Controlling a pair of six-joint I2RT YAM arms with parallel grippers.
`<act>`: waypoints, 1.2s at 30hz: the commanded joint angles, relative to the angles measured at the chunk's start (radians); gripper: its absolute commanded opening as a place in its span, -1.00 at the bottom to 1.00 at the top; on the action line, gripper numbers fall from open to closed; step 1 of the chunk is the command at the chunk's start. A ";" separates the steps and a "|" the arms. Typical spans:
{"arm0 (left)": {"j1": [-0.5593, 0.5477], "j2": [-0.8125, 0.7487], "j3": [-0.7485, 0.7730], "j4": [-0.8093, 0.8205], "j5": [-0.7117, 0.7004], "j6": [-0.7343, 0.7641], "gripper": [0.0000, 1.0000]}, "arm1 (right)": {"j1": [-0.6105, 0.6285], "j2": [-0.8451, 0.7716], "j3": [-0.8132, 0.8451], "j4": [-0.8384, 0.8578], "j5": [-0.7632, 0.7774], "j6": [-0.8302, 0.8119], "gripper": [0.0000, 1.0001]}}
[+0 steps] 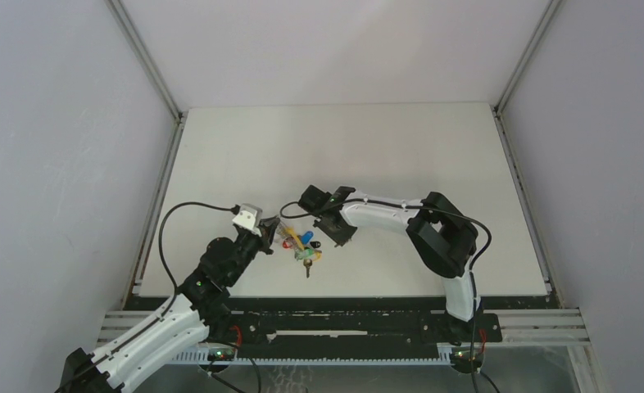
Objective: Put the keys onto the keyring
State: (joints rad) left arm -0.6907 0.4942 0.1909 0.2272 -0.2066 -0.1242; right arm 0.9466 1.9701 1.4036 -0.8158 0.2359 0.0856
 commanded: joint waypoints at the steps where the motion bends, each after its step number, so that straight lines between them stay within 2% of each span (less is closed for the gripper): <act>1: 0.007 -0.015 -0.003 0.054 -0.008 -0.014 -0.99 | 0.014 0.014 0.042 -0.026 0.055 -0.008 -0.61; 24: 0.007 -0.014 -0.002 0.054 0.001 -0.015 -0.99 | 0.023 0.032 0.063 -0.031 0.088 -0.004 -0.69; 36: 0.007 -0.012 -0.002 0.053 0.006 -0.015 -0.99 | 0.024 0.027 0.063 -0.036 0.097 -0.003 -0.83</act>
State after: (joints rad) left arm -0.6907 0.4942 0.1905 0.2256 -0.2062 -0.1242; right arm 0.9596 2.0178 1.4319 -0.8421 0.3096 0.0845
